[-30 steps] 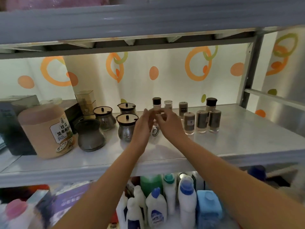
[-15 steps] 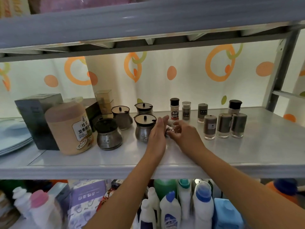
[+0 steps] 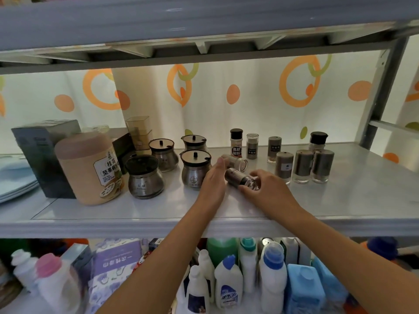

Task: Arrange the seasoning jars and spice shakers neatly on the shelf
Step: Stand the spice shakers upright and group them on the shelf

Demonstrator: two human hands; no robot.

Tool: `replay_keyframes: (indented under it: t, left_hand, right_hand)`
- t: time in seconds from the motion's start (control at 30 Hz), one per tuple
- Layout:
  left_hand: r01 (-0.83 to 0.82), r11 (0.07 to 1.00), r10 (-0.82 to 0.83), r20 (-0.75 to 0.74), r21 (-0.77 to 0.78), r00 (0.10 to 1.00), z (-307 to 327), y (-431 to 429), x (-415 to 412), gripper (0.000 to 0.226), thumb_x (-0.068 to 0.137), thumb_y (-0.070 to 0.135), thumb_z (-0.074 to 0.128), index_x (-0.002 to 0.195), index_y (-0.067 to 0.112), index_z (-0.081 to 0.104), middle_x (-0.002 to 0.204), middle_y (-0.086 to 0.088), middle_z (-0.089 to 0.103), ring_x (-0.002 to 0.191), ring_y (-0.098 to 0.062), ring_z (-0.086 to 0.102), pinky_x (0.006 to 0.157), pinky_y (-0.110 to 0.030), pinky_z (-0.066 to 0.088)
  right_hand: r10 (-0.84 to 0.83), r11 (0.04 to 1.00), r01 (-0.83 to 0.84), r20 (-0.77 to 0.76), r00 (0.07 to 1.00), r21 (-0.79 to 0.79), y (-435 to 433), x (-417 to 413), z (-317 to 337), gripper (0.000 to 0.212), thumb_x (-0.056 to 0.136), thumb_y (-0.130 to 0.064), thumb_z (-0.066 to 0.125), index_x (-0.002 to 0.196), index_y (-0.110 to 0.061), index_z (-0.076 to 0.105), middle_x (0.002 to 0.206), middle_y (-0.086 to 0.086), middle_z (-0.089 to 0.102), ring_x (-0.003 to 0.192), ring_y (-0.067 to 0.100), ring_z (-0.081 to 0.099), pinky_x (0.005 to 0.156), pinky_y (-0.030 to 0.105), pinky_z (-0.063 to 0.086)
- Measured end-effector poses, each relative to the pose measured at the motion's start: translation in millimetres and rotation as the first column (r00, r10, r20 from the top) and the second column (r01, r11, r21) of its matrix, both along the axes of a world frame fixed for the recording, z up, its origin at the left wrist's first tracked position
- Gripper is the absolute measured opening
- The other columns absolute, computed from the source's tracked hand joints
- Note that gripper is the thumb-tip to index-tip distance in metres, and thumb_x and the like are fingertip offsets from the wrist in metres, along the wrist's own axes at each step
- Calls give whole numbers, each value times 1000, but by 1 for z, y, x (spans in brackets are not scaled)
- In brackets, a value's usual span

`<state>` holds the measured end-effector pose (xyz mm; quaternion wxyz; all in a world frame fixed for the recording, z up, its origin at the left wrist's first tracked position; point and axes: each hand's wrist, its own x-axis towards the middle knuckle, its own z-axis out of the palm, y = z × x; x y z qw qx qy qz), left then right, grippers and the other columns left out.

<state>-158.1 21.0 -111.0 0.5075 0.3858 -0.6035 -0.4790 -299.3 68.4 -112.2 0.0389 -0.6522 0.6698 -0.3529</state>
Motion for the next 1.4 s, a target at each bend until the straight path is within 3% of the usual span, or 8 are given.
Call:
replay_keyframes:
  t: [0.2,0.4,0.5,0.63,0.73,0.97,1.13,1.4]
  left_hand:
    - [11,994,-7,-34,111,999,-3,-7,-1,50,102,46,28,126,16,60,119,6,60,121,-8,50,109,-27,32]
    - [-1,996,-4,50,92,999,0,-5,-1,26,101,30,41,108,20,65,101,7,63,95,-3,55,85,-20,42]
    - [-3,998,-5,130,62,991,-1,-4,-3,44,91,23,59,134,11,52,124,-3,62,113,-16,58,102,-32,46]
    - [121,945,-69,-176,305,982,2,-1,-12,39,89,11,65,126,8,53,117,-16,67,104,-26,67,91,-38,56]
    - [163,939,-92,-235,302,968,8,1,-21,32,87,4,66,118,5,58,112,-18,69,96,-26,69,82,-35,58]
    - [-18,997,25,98,-72,995,2,-10,-26,41,78,-1,73,117,7,63,108,-9,71,101,-22,68,88,-29,54]
    - [-10,993,31,180,-115,983,-3,-14,-25,40,81,-1,70,119,10,62,110,-6,70,104,-17,66,93,-31,53]
    - [-28,995,45,190,-91,981,-11,-19,-23,53,75,-1,71,125,10,58,115,-7,69,110,-19,63,100,-42,49]
  right_hand:
    - [-78,985,90,-85,993,149,-10,-1,4,81,73,-81,46,104,-11,70,95,9,66,85,23,63,72,35,53]
    - [-87,985,79,48,995,151,-15,7,4,48,79,-64,58,75,-17,68,74,4,64,68,19,59,53,28,36]
    - [-53,992,29,189,981,126,-14,4,5,44,82,-61,60,68,-20,67,68,3,64,64,19,60,52,27,37]
    - [-32,999,32,198,980,1,-14,3,3,35,87,-50,61,87,-17,71,86,6,61,76,19,58,61,30,43]
    - [12,998,0,213,977,-56,-14,2,4,27,90,-35,60,105,-15,70,97,7,63,84,20,59,72,33,50]
    - [65,997,-54,289,955,-46,-12,0,4,28,87,-21,64,115,-17,66,108,5,69,96,20,63,80,30,48]
    - [96,995,-80,304,948,-64,-10,0,3,50,84,-5,62,134,-13,56,125,7,65,114,19,60,99,28,47]
    - [65,998,-64,310,949,-14,-10,-1,3,42,87,-4,59,129,-10,62,119,9,69,109,22,64,95,28,49]
